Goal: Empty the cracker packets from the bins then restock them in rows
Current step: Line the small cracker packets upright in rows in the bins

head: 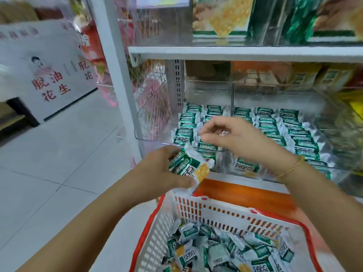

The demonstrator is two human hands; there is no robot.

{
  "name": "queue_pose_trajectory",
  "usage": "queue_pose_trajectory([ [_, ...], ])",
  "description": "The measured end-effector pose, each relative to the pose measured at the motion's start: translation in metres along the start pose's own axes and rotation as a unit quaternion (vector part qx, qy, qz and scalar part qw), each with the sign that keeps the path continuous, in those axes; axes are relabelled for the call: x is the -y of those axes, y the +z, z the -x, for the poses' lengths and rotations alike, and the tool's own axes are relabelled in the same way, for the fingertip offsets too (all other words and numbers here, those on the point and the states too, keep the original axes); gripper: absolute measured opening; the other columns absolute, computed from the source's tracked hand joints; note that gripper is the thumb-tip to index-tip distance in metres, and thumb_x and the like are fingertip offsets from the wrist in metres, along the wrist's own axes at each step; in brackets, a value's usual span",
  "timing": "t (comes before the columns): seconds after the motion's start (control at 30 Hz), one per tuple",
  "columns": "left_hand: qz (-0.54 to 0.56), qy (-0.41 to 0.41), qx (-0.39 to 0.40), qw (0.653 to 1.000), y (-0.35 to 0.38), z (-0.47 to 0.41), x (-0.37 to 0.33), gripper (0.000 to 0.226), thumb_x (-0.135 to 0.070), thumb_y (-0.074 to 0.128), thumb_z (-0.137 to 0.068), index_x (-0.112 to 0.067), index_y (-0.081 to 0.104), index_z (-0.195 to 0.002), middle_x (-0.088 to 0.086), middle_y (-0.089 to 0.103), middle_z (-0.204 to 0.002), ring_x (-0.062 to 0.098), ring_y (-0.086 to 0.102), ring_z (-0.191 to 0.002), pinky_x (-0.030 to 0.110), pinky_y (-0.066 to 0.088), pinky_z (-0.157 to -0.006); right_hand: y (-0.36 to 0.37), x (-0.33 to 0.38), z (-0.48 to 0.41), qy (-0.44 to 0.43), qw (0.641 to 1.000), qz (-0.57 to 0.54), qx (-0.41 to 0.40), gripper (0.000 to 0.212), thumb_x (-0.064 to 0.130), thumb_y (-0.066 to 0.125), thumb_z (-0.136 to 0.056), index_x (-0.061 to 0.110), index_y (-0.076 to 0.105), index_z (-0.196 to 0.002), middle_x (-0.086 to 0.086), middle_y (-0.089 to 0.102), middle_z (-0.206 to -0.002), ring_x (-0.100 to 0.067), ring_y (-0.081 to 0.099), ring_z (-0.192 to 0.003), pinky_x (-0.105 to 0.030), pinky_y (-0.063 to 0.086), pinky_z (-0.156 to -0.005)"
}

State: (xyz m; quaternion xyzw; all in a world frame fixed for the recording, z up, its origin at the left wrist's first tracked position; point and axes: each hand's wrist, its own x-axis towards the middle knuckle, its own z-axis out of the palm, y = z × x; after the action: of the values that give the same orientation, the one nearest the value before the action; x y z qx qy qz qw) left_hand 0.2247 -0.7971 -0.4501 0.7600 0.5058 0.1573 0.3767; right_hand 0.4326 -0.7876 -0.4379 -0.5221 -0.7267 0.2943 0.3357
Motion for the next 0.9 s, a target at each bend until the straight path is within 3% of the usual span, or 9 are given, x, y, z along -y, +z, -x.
queue_pose_trajectory([
  [0.1, -0.053, -0.008, -0.124, 0.991, -0.019, -0.011, 0.009, 0.066, -0.031, 0.081, -0.071, -0.025, 0.045, -0.125, -0.011, 0.059, -0.109, 0.003, 0.059, -0.086, 0.01, 0.043, -0.065, -0.01, 0.018, -0.052, -0.024, 0.993, 0.085, 0.084, 0.023, 0.028, 0.069, -0.086, 0.019, 0.069, -0.108, 0.009, 0.068, -0.101, 0.004, 0.06, -0.088, -0.005, 0.044, -0.075],
  [0.23, -0.161, 0.073, -0.238, 0.955, -0.033, -0.027, 0.023, 0.06, -0.02, 0.08, -0.071, -0.017, 0.051, -0.123, -0.002, 0.053, -0.11, 0.016, 0.056, -0.091, 0.015, 0.037, -0.066, 0.006, 0.043, -0.093, -0.061, 0.94, 0.215, 0.257, 0.078, 0.041, 0.08, -0.072, 0.031, 0.041, -0.139, 0.013, 0.052, -0.135, -0.002, 0.051, -0.118, -0.019, 0.044, -0.097],
  [0.37, -0.134, 0.13, -0.292, 0.938, -0.034, -0.042, 0.028, 0.06, -0.015, 0.083, -0.067, -0.019, 0.046, -0.114, -0.007, 0.044, -0.103, 0.017, 0.055, -0.086, 0.022, 0.041, -0.068, 0.024, 0.044, -0.11, -0.152, 0.905, 0.343, 0.203, 0.068, 0.041, 0.081, -0.071, 0.023, 0.047, -0.127, 0.004, 0.061, -0.117, -0.013, 0.055, -0.103, -0.03, 0.045, -0.084],
  [0.47, -0.103, 0.16, -0.312, 0.931, -0.032, -0.049, 0.029, 0.069, -0.014, 0.083, -0.067, -0.034, 0.029, -0.105, -0.013, 0.04, -0.102, 0.003, 0.046, -0.082, 0.013, 0.04, -0.062, 0.025, 0.039, -0.113, -0.2, 0.894, 0.372, 0.151, 0.056, 0.045, 0.076, -0.074, 0.02, 0.05, -0.116, 0.002, 0.06, -0.106, -0.016, 0.056, -0.096, -0.037, 0.048, -0.081],
  [0.57, -0.099, 0.183, -0.348, 0.914, -0.036, -0.058, 0.03, 0.068, -0.01, 0.084, -0.065, -0.03, 0.033, -0.106, -0.018, 0.027, -0.101, -0.004, 0.038, -0.084, 0.008, 0.04, -0.058, 0.022, 0.033, -0.118, -0.208, 0.909, 0.34, 0.12, 0.049, 0.042, 0.073, -0.076, 0.02, 0.054, -0.115, 0.005, 0.058, -0.103, -0.01, 0.054, -0.092, -0.031, 0.046, -0.08],
  [0.67, -0.104, 0.148, -0.392, 0.902, -0.039, -0.063, 0.036, 0.065, -0.018, 0.079, -0.072, -0.017, 0.039, -0.123, -0.003, 0.039, -0.117, 0.002, 0.043, -0.092, 0.013, 0.04, -0.071, 0.014, 0.021, -0.138, -0.107, 0.963, 0.23, 0.096, 0.045, 0.031, 0.08, -0.073, 0.017, 0.061, -0.111, 0.006, 0.063, -0.097, -0.006, 0.055, -0.083, -0.011, 0.043, -0.068],
  [0.77, -0.18, 0.074, -0.318, 0.928, -0.035, -0.061, 0.033, 0.045, -0.031, 0.062, -0.087, -0.022, 0.045, -0.128, -0.003, 0.051, -0.123, 0.015, 0.056, -0.102, 0.022, 0.042, -0.075, 0.004, -0.01, -0.181, 0.045, 0.989, 0.141, 0.03, 0.05, 0.029, 0.08, -0.075, 0.017, 0.058, -0.118, 0.006, 0.065, -0.099, -0.006, 0.058, -0.074, -0.006, 0.041, -0.052],
  [0.83, -0.212, 0.043, -0.238, 0.947, -0.028, -0.063, 0.033, 0.033, -0.036, 0.047, -0.095, -0.032, 0.046, -0.128, -0.013, 0.051, -0.125, 0.01, 0.056, -0.107, 0.021, 0.043, -0.082, 0.003, -0.035, -0.21, 0.126, 0.989, 0.078, 0.001, 0.068, 0.029, 0.082, -0.074, 0.019, 0.05, -0.134, 0.003, 0.06, -0.12, -0.011, 0.061, -0.092, -0.013, 0.049, -0.07],
  [0.9, -0.233, 0.035, -0.184, 0.954, -0.022, -0.066, 0.035, 0.029, -0.031, 0.041, -0.098, -0.034, 0.046, -0.126, -0.015, 0.05, -0.125, 0.008, 0.054, -0.109, 0.021, 0.044, -0.085, 0.005, -0.057, -0.234, 0.173, 0.984, -0.031, -0.006, 0.083, 0.026, 0.084, -0.071, 0.014, 0.042, -0.142, -0.005, 0.05, -0.138, -0.021, 0.058, -0.112, -0.033, 0.051, -0.094],
])
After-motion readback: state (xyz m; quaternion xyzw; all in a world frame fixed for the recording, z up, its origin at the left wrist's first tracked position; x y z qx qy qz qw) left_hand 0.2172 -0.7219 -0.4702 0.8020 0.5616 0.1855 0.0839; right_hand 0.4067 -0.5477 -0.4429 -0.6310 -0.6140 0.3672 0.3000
